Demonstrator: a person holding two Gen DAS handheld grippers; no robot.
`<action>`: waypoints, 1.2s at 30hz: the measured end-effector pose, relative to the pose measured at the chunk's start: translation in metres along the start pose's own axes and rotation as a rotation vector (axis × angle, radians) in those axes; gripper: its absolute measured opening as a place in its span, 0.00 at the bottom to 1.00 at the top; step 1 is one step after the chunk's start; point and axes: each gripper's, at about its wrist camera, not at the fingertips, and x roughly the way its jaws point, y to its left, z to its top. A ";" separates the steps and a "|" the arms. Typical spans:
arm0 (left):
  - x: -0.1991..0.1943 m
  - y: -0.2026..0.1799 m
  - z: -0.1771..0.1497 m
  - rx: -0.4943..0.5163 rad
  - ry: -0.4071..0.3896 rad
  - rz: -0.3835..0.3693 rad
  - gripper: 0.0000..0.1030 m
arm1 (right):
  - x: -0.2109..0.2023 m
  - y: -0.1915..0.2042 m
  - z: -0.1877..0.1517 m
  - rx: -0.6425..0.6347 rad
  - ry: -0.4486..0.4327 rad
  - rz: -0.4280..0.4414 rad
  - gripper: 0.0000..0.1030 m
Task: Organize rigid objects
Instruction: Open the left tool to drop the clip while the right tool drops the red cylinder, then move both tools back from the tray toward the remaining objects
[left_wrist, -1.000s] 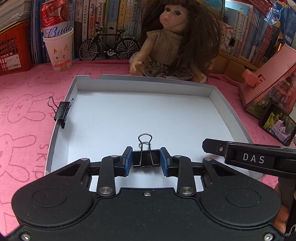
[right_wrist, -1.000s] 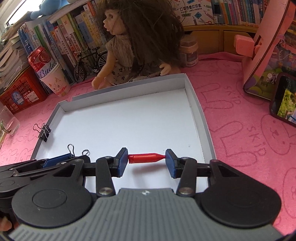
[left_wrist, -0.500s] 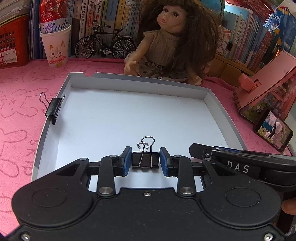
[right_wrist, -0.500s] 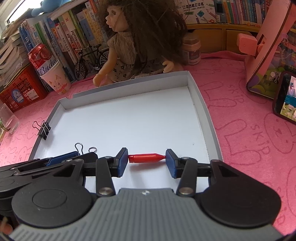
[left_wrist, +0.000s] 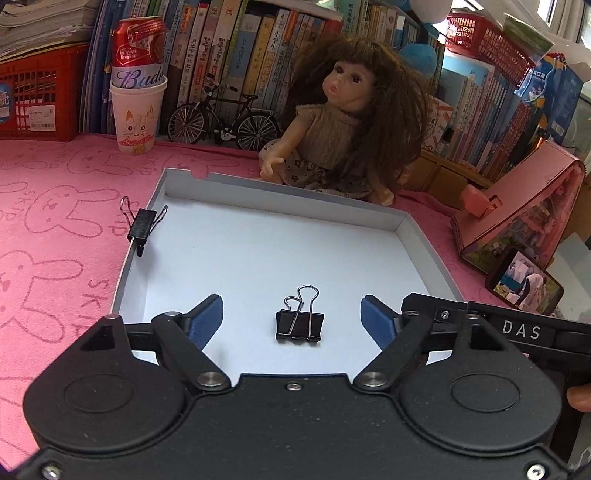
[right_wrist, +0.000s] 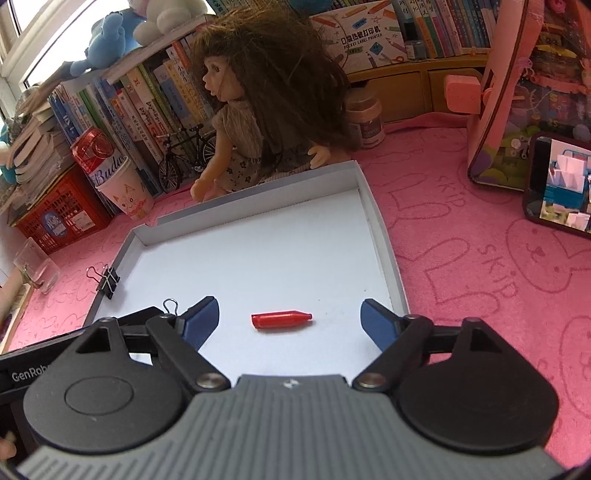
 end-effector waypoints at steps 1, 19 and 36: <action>-0.004 -0.001 -0.001 0.009 -0.007 -0.001 0.78 | -0.003 -0.001 -0.001 0.002 -0.009 0.006 0.90; -0.075 -0.020 -0.033 0.122 -0.131 -0.028 0.85 | -0.060 0.010 -0.033 -0.120 -0.186 0.012 1.00; -0.129 -0.001 -0.081 0.171 -0.178 0.011 0.86 | -0.107 0.012 -0.076 -0.166 -0.290 0.041 1.00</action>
